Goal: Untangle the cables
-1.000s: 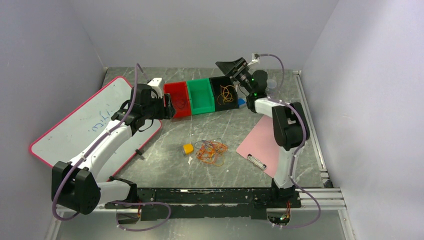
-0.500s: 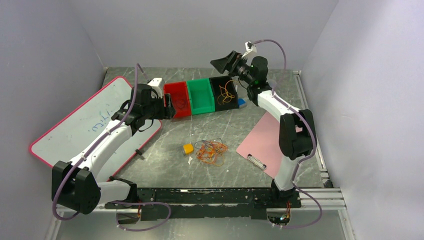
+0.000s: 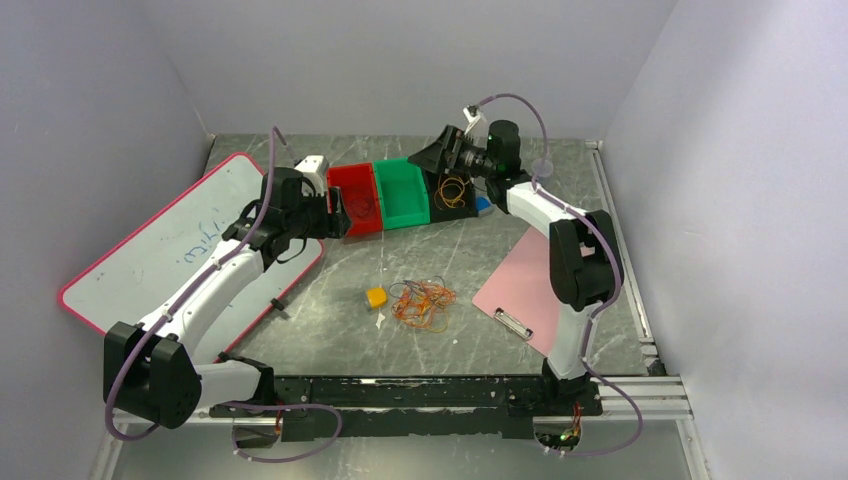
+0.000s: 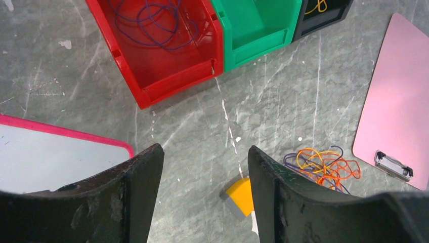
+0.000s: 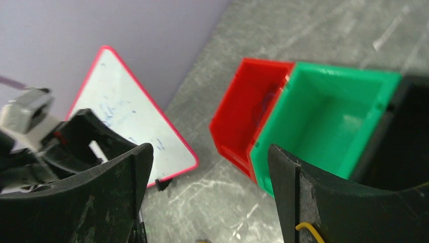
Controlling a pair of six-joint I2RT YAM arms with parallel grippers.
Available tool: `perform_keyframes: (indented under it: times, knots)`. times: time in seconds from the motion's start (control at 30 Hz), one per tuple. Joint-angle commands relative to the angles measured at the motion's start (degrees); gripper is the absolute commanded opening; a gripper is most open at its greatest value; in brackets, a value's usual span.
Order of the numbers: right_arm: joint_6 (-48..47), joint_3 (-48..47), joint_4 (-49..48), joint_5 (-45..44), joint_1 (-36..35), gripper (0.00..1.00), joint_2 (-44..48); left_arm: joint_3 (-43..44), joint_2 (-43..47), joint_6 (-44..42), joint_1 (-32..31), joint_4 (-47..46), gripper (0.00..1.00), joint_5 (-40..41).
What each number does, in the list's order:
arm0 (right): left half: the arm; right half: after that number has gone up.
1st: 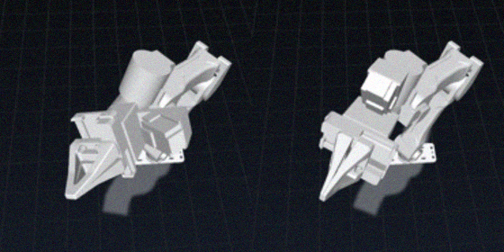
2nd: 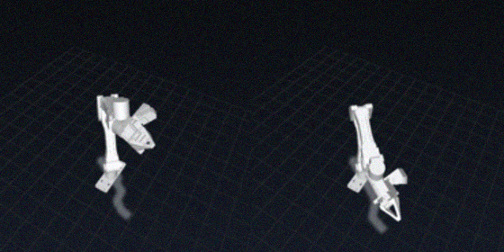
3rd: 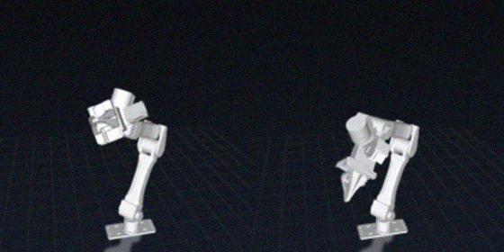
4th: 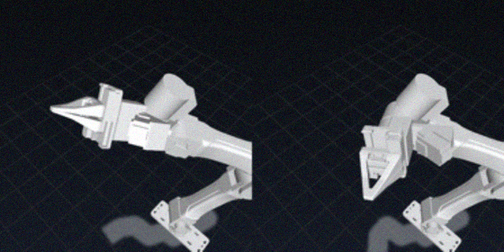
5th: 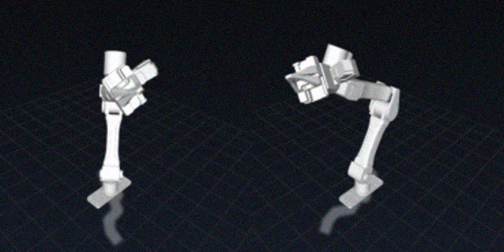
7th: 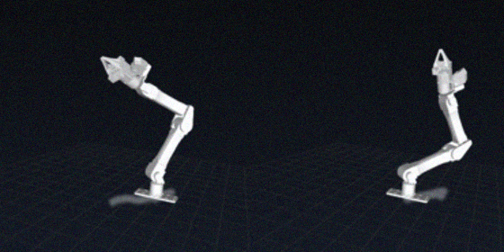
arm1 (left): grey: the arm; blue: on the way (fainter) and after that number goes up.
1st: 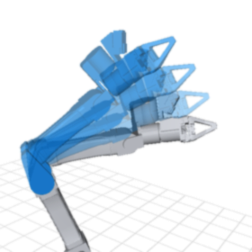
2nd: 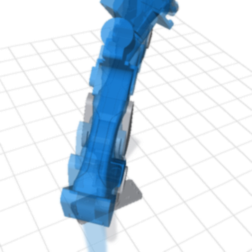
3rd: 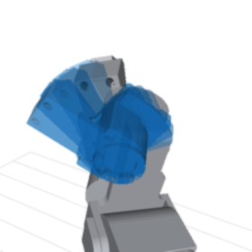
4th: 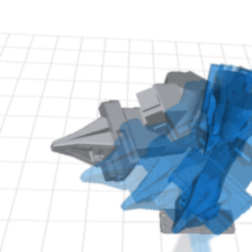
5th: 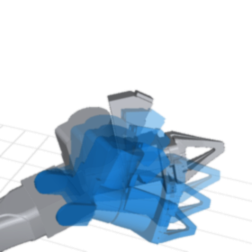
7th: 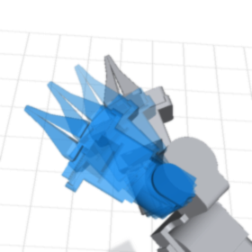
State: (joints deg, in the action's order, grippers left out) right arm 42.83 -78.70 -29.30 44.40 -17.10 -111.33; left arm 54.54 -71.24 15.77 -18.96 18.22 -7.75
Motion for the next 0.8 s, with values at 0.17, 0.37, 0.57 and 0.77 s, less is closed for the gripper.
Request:
perform_keyframes:
  times: [0.17,0.37,0.57,0.77]
  knots:
    - [-16.3,0.5,32.2,-12.6,-2.7,0.87,3.1,0.1,1.1,-0.7,0.6,-1.6,0.68,-0.9]
    - [-21.9,-1.5,47.1,-17.2,-3.8,0.87,3.9,0.1,1.1,-0.6,0.5,-1.5,0.67,-1.0]
    - [-27.2,0.2,57.5,-20.8,-3.9,0.88,5.6,0.0,1.5,-0.6,0.5,-1.5,0.67,-0.8]
    - [-28.5,4.5,57.3,-16.3,-3.9,0.89,8.6,0.1,1.3,-0.6,0.5,-1.7,0.67,-1.4]
